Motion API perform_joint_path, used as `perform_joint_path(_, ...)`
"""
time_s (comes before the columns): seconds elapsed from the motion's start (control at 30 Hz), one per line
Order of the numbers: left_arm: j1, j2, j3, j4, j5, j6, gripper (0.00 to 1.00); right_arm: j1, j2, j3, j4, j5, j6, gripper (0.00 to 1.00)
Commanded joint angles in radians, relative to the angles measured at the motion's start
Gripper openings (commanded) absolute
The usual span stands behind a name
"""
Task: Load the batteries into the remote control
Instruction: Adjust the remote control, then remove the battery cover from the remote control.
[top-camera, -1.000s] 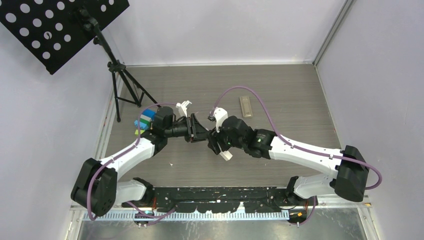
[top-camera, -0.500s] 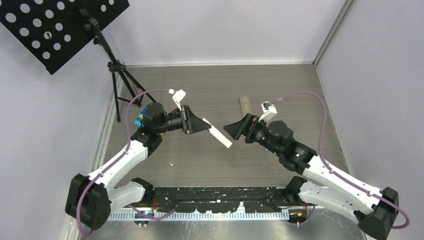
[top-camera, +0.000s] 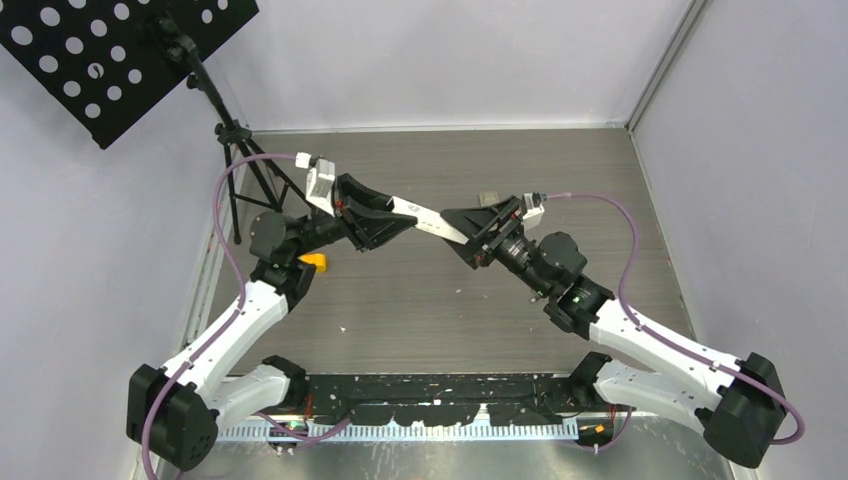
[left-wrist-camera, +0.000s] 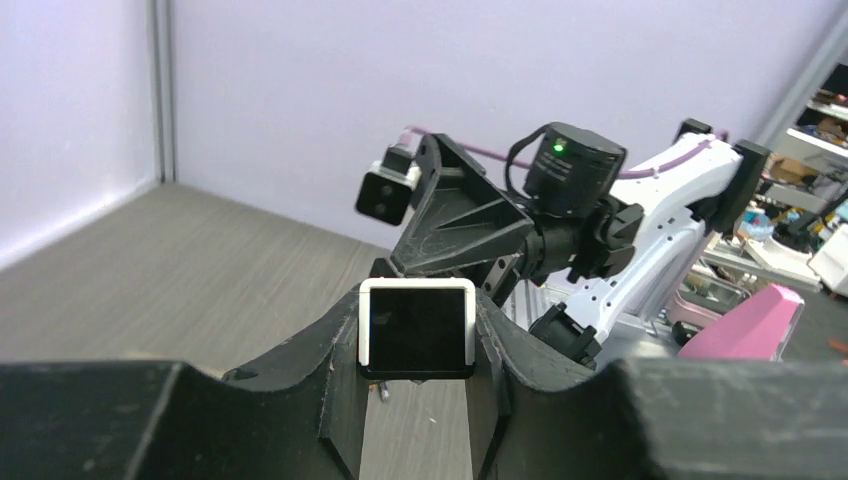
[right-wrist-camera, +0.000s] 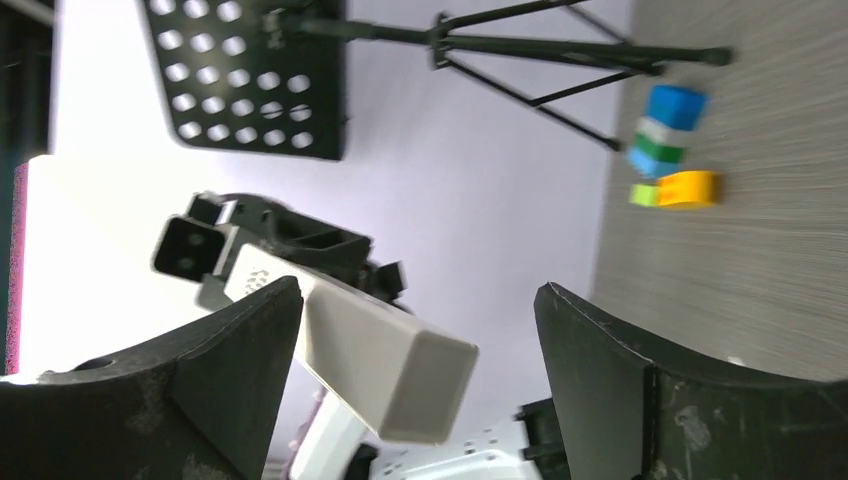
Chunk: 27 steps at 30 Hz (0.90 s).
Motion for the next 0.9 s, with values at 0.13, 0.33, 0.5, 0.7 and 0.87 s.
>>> perform_joint_path(0.13, 0.001, 0.058, 0.097, 0.392, 0.13, -0.041, 0.0, 0.0, 0.092, 0.002, 0.548, -0.225, 0.143, 0.79)
perform_joint_path(0.33, 0.001, 0.087, 0.147, 0.414, 0.193, -0.057, 0.0, 0.0, 0.093, -0.018, 0.638, -0.269, 0.133, 0.61)
perform_joint_path(0.5, 0.002, 0.075, 0.131, 0.442, 0.162, -0.061, 0.0, 0.0, 0.08, -0.034, 0.643, -0.267, 0.115, 0.42)
perform_joint_path(0.7, 0.002, 0.056, 0.117, 0.45, 0.152, -0.062, 0.0, -0.005, 0.09, -0.094, 0.755, -0.229, 0.123, 0.29)
perform_joint_path(0.87, 0.005, 0.039, 0.116, 0.435, 0.149, -0.05, 0.0, -0.007, 0.107, -0.103, 0.755, -0.222, 0.137, 0.27)
